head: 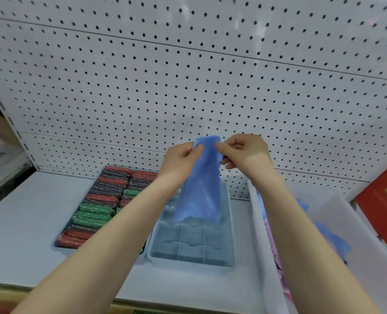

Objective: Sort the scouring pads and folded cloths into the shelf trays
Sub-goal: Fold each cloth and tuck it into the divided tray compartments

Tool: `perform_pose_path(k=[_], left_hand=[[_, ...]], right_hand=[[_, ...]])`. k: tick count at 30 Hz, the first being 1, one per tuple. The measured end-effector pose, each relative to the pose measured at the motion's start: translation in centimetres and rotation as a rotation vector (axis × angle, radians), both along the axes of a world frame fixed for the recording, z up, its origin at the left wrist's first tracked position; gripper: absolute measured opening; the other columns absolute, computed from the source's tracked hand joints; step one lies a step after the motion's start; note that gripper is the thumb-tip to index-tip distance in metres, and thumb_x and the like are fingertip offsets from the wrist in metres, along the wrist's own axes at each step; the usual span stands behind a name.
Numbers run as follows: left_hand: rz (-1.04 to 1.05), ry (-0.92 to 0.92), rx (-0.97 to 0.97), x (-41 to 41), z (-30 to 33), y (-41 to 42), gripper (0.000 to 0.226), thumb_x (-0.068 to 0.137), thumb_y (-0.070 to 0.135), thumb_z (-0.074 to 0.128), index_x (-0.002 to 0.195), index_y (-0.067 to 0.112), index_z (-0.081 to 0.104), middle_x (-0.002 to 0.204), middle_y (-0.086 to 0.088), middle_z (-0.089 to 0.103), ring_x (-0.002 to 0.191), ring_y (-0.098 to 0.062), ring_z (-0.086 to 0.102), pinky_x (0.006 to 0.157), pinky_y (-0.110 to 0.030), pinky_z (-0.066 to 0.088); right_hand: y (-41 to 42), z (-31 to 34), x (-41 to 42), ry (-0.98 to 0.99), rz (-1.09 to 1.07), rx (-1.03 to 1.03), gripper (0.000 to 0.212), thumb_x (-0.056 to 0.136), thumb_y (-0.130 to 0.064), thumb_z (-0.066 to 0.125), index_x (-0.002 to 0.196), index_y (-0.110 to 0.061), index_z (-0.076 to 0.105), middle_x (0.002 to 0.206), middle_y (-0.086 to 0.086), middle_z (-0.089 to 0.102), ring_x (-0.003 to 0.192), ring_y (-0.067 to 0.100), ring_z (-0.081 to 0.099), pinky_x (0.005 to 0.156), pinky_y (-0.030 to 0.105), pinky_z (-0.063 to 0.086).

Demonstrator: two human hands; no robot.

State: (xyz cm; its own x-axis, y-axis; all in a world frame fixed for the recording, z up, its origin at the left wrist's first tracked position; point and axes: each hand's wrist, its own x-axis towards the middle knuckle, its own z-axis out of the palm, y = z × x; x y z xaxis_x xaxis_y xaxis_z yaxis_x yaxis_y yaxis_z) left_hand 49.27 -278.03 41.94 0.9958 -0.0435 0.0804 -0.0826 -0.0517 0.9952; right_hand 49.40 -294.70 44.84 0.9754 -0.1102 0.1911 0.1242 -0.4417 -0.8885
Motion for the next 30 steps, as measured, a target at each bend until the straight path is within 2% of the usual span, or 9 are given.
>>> perform_pose_path(k=[3, 5, 9, 13, 15, 20, 23, 27, 30], left_hand=[[-0.063, -0.064, 0.09, -0.2, 0.4, -0.6, 0.024, 0.098, 0.017, 0.054, 0.094, -0.001, 0.068, 0.084, -0.023, 0.065, 0.075, -0.02, 0.056, 0.075, -0.038, 0.047], [-0.093, -0.081, 0.119, -0.4, 0.8, -0.6, 0.018, 0.098, 0.016, 0.056, 0.102, 0.008, 0.072, 0.101, -0.014, 0.073, 0.095, -0.022, 0.068, 0.093, -0.043, 0.051], [-0.127, -0.12, 0.172, -0.4, 1.1, -0.4, 0.028, 0.091, 0.007, 0.061, 0.113, 0.022, 0.07, 0.107, 0.002, 0.074, 0.104, -0.014, 0.068, 0.098, -0.038, 0.051], [-0.097, -0.145, 0.151, -0.1, 0.9, 0.3, 0.029, 0.095, 0.003, 0.051, 0.108, 0.022, 0.068, 0.103, -0.007, 0.072, 0.092, -0.021, 0.063, 0.093, -0.041, 0.049], [-0.081, -0.118, 0.072, 0.0, 1.0, 0.5, 0.03, 0.098, 0.003, 0.047, 0.112, 0.023, 0.064, 0.109, -0.002, 0.071, 0.099, -0.017, 0.066, 0.098, -0.042, 0.051], [-0.119, -0.046, -0.216, 0.5, 2.0, 0.7, 0.033, 0.099, -0.005, 0.042, 0.124, 0.011, 0.056, 0.12, -0.01, 0.066, 0.113, -0.027, 0.063, 0.095, -0.04, 0.053], [-0.134, -0.018, -0.316, 0.8, 2.6, 1.0, 0.031, 0.099, -0.004, 0.043, 0.122, 0.012, 0.055, 0.117, -0.008, 0.067, 0.105, -0.024, 0.067, 0.082, -0.033, 0.058], [-0.128, 0.124, -0.412, 1.2, 2.2, 1.4, 0.018, 0.102, 0.012, 0.047, 0.116, 0.009, 0.059, 0.103, -0.003, 0.073, 0.095, -0.018, 0.07, 0.077, -0.028, 0.058], [-0.213, 0.307, -0.194, 0.3, -0.3, 1.4, 0.026, 0.097, 0.026, 0.059, 0.111, 0.005, 0.064, 0.102, -0.01, 0.075, 0.095, -0.024, 0.072, 0.083, -0.032, 0.059]], right_hand=[[1.2, 0.4, -0.3, -0.045, 0.078, 0.086, 0.015, 0.082, -0.019, 0.069, 0.071, -0.011, 0.074, 0.064, 0.004, 0.071, 0.06, 0.014, 0.068, 0.053, 0.022, 0.05], [1.5, 0.6, -0.3, -0.067, 0.082, 0.085, 0.018, 0.083, -0.02, 0.069, 0.071, -0.008, 0.073, 0.059, 0.005, 0.064, 0.054, 0.012, 0.055, 0.051, 0.023, 0.043], [1.6, 0.8, -0.4, -0.109, 0.121, 0.094, 0.023, 0.084, -0.022, 0.069, 0.075, -0.002, 0.072, 0.073, 0.028, 0.059, 0.062, 0.018, 0.042, 0.062, 0.031, 0.035], [0.6, 0.6, -0.6, -0.169, 0.089, 0.167, 0.024, 0.089, -0.038, 0.066, 0.079, -0.02, 0.079, 0.075, -0.002, 0.073, 0.066, 0.011, 0.061, 0.062, 0.017, 0.043], [-0.8, 0.0, -0.4, -0.167, 0.005, 0.253, 0.021, 0.09, -0.041, 0.063, 0.085, -0.027, 0.078, 0.075, -0.013, 0.069, 0.065, 0.004, 0.056, 0.064, 0.02, 0.044], [-2.4, -4.2, -0.6, 0.181, 0.431, 0.289, 0.038, 0.099, -0.044, 0.052, 0.123, -0.017, 0.064, 0.121, 0.002, 0.07, 0.115, 0.016, 0.064, 0.097, 0.033, 0.05], [-1.5, -5.3, -1.0, 0.217, 0.499, 0.378, 0.033, 0.091, -0.039, 0.062, 0.106, -0.013, 0.073, 0.108, 0.007, 0.073, 0.099, 0.02, 0.068, 0.089, 0.029, 0.053], [-0.3, -5.4, -0.9, 0.164, 0.315, 0.387, 0.034, 0.085, -0.034, 0.075, 0.091, 0.0, 0.072, 0.086, 0.012, 0.071, 0.075, 0.021, 0.065, 0.07, 0.031, 0.051], [0.5, -5.9, -0.9, 0.179, 0.175, 0.448, 0.023, 0.086, -0.027, 0.075, 0.083, -0.005, 0.074, 0.077, 0.012, 0.073, 0.064, 0.022, 0.066, 0.06, 0.03, 0.051]])
